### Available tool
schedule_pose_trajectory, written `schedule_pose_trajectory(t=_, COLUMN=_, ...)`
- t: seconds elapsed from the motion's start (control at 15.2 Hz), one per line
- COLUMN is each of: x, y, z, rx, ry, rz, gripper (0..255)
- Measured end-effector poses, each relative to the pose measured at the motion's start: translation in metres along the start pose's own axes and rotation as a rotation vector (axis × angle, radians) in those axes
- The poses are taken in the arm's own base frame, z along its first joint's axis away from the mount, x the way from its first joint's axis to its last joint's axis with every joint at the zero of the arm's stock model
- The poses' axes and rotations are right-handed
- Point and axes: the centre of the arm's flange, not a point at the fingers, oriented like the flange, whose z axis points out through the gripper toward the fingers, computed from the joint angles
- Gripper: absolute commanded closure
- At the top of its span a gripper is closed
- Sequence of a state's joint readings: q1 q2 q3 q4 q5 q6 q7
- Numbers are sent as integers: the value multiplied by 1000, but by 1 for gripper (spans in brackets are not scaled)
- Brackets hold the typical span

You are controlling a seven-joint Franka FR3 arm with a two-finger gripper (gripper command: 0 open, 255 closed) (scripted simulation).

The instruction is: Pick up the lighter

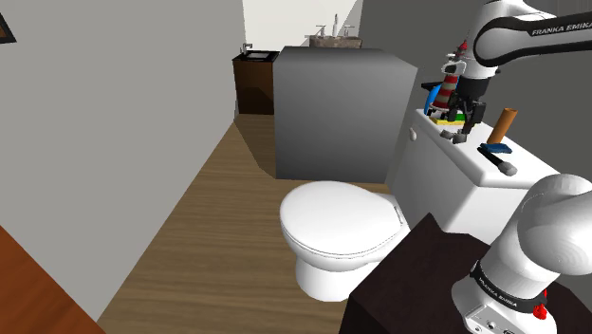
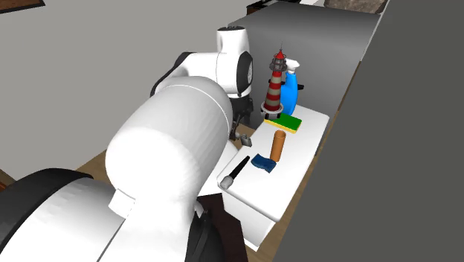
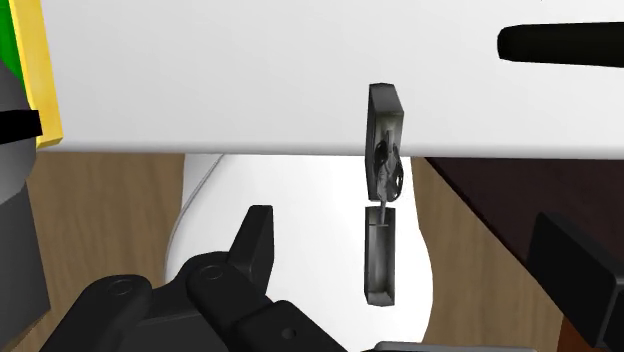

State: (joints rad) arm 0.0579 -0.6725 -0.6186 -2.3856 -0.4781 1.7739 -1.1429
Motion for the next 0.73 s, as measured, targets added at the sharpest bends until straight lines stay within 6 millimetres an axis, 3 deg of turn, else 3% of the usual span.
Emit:
schedule_pose_trajectory(t=0.4, x=1, y=3, z=31, rx=-1, ry=-2, rz=-6, gripper=0)
schedule_pose_trajectory(t=0.46, x=2, y=3, z=32, rx=-1, ry=-2, rz=-6, gripper=255)
schedule_pose_trajectory(t=0.73, x=3, y=4, z=34, rx=-1, ry=-2, rz=-6, gripper=255)
